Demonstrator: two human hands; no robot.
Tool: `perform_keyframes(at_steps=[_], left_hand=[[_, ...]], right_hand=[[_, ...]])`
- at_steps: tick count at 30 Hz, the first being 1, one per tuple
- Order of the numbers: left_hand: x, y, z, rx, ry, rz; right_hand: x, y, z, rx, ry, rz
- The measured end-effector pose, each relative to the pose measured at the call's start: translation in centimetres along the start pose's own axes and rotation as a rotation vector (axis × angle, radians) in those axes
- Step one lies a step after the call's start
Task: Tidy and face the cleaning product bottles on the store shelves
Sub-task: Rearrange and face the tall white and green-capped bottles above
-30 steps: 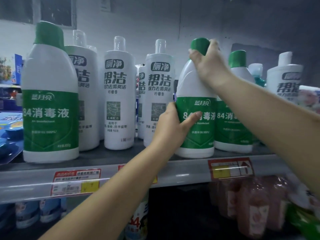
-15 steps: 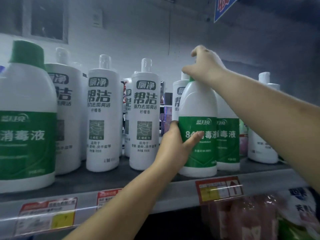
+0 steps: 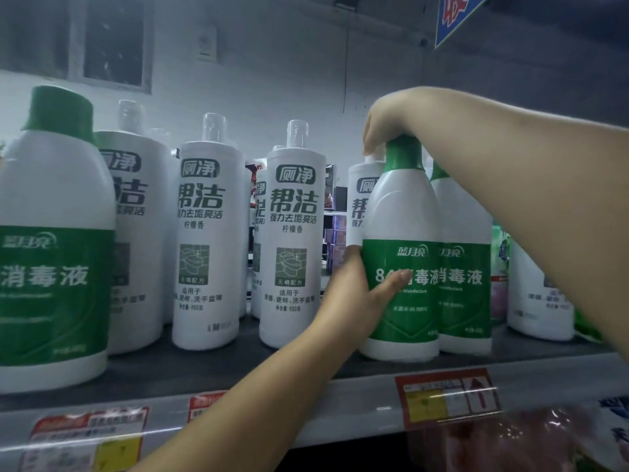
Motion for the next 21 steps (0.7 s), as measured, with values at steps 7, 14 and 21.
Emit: perform_keyframes(at_steps=[7,14,21], left_hand=[[0.0,-0.1,0.2,0.0,0.019,-0.012],[0.0,0.1,0.5,-0.04,0.038,-0.002],[0.0,0.2,0.5,-0.028,0.055,-0.013]], right_hand=[[0.1,0.2,0.7,0.117,-0.129,0.024],[0.4,-0.4,-0.3,0.242,-0.144,-0.135],[-1.5,-2.6,0.3,0.439,-0.14,-0.456]])
Point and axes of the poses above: each hand's wrist, its own x-axis towards the middle knuckle, its own y-axis out of the palm, z = x × y, the point moved 5 cm from there along x, towards the middle knuckle, and after that the axes turned 6 degrees about z, right-handed, at the moved point
